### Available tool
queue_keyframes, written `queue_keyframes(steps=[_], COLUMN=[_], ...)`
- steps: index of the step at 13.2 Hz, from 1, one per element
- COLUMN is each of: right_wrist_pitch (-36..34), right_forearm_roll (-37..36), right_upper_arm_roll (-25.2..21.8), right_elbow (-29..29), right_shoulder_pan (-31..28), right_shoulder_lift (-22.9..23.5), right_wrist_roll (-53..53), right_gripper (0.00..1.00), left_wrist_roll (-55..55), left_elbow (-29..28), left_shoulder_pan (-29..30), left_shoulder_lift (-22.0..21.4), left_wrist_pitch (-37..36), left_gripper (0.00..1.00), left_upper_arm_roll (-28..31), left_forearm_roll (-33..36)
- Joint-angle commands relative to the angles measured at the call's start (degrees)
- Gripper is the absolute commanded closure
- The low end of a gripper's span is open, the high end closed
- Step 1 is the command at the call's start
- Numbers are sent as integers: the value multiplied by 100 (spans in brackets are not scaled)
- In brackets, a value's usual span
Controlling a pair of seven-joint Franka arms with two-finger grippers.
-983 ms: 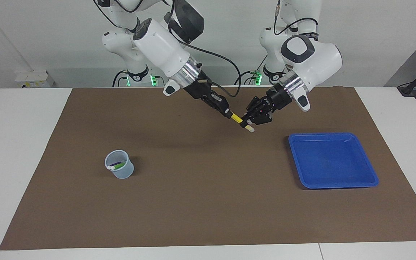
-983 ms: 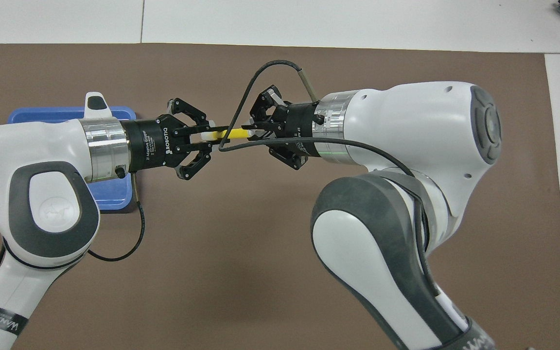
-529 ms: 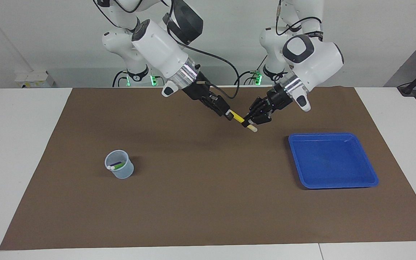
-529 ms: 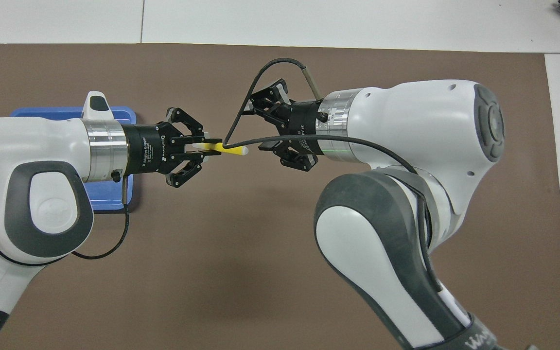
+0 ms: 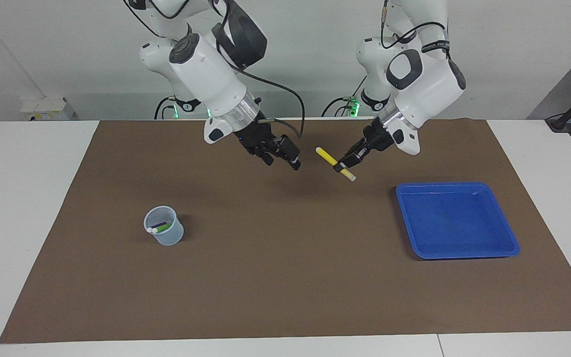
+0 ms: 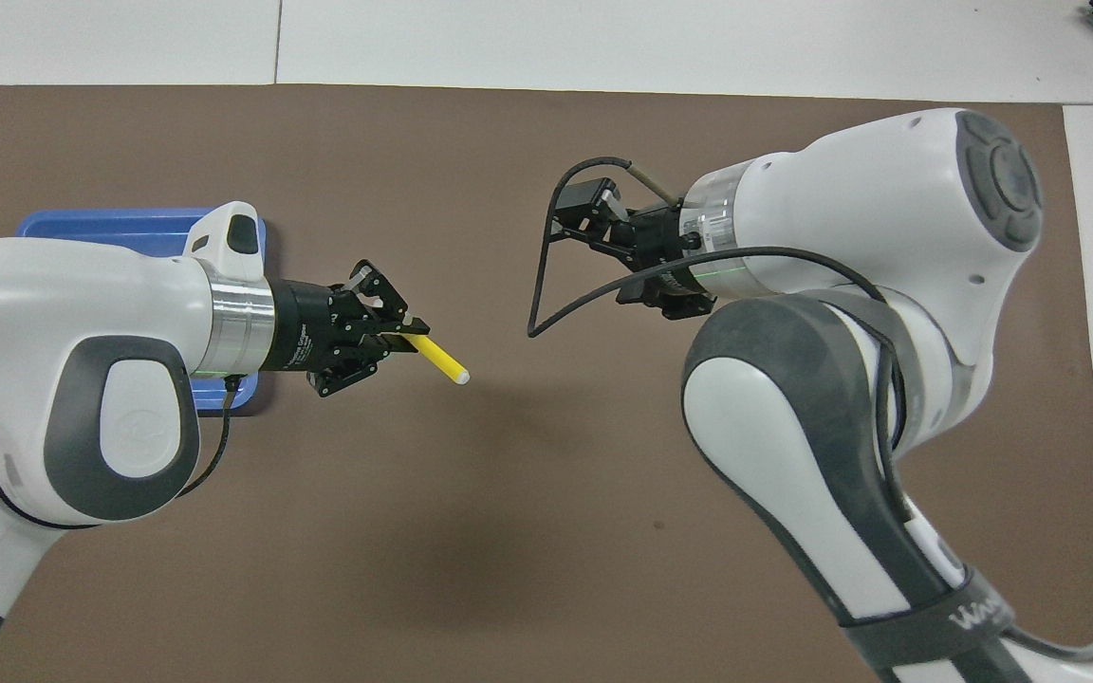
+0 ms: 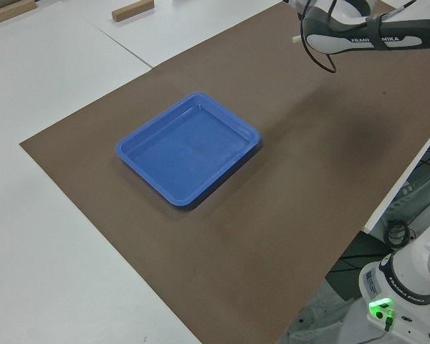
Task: Right arm passes pens to left for tray arrangement
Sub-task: 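Lower the yellow pen into the tray while the right gripper returns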
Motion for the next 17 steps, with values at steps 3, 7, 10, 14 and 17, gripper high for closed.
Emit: queue_keyframes(steps=[3,7,10,14,17], right_wrist_pitch=[-330,-295,134,662,847], right_forearm_roll=[-828,-1382,-1612,-1744,-1796], right_upper_arm_roll=[50,50,50,50,50], right_elbow=[-151,-222,-432,-442,-442], right_shoulder_pan=[-520,-881,-1153,-1470,-1698], right_shoulder_lift=[-91,-47,32,418,577], right_wrist_roll=[-1859,-3414,-4479,-5490,-6159], right_gripper=[0,0,0,0,0], left_wrist_roll=[399,2021,2438,3112,3335], left_elbow=[135,514,979,1937,2176], left_shoulder_pan=[54,510,546,1003,1082], left_shoulder_lift=[-144,347,874,1920,2387], left_wrist_pitch=[-824,-1379,-1406,-1679,-1399], left_gripper=[100,100,100,100,100], left_upper_arm_roll=[46,63,63,63,63], left_forearm_roll=[2106,2585,3552,3632,4122])
